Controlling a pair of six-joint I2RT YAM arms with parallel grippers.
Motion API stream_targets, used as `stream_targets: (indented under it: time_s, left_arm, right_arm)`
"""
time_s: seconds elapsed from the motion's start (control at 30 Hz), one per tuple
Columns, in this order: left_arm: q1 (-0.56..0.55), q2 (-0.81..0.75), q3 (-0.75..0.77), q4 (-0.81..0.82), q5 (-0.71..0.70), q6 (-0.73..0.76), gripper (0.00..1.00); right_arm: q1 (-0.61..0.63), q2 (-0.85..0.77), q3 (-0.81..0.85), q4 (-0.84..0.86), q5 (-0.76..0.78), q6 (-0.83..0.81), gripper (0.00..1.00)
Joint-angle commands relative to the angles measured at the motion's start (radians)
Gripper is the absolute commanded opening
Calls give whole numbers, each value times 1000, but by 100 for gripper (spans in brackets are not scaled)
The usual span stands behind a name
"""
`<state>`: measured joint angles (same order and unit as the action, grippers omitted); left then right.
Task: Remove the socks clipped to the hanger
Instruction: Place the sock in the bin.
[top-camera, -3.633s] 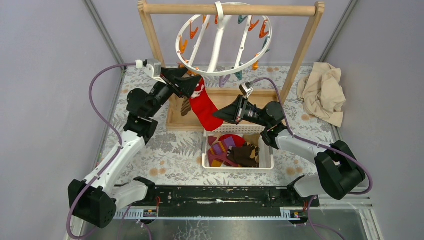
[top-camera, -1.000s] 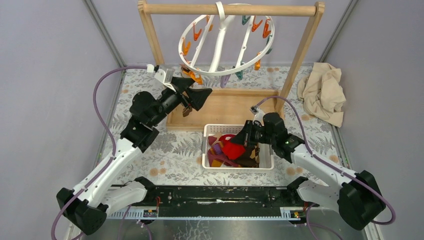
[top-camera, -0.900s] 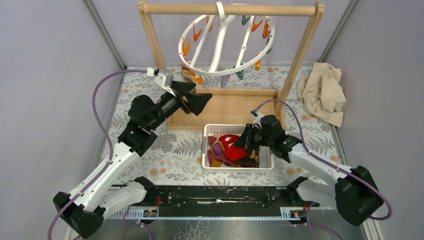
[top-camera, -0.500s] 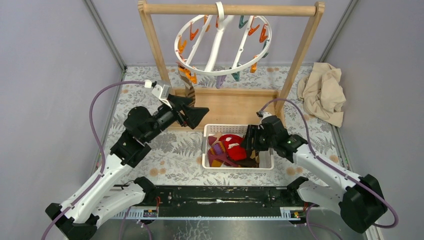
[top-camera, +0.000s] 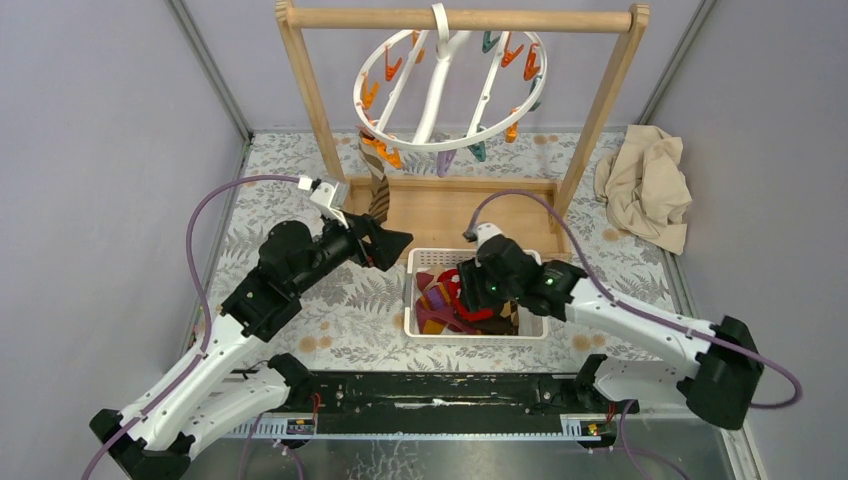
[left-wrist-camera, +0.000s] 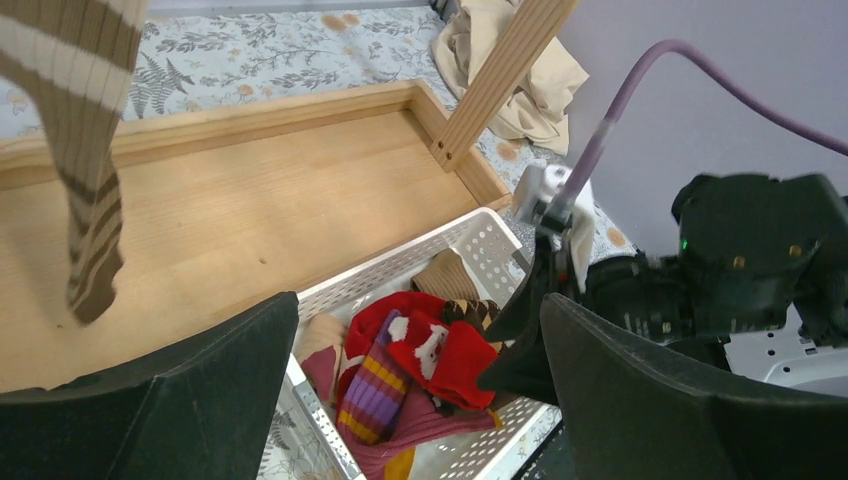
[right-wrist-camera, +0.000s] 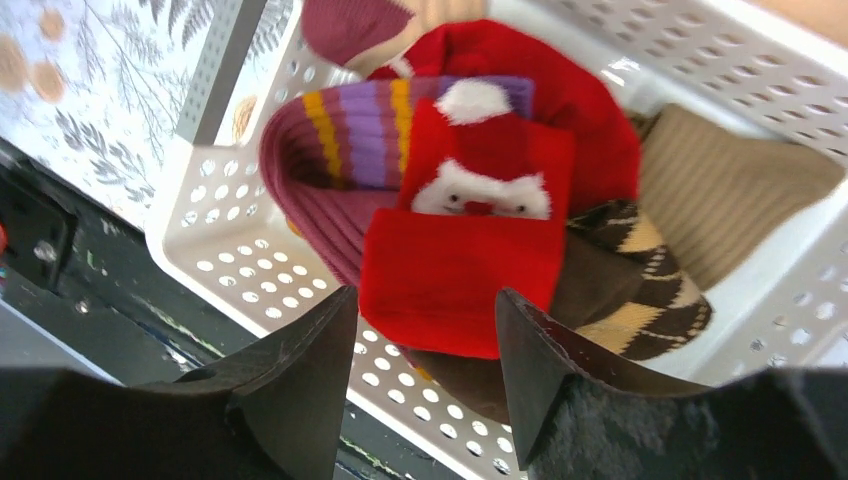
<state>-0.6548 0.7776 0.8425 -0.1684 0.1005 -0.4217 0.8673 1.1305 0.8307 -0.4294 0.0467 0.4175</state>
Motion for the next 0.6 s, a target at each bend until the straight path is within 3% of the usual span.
stream_targets:
  time_s: [0.0, 0.37, 0.57]
  left_arm:
    - [-8, -19, -14, -13, -20, -12, 99]
    - [-7, -22, -31, -24, -18, -17, 99]
    - [-9, -22, -41, -23, -15, -24, 99]
  right_arm:
    - [120, 87, 77, -20, 150, -21, 60]
    - [131, 279, -38, 13, 310, 72, 60]
    - [88, 292, -135, 99, 281, 94, 63]
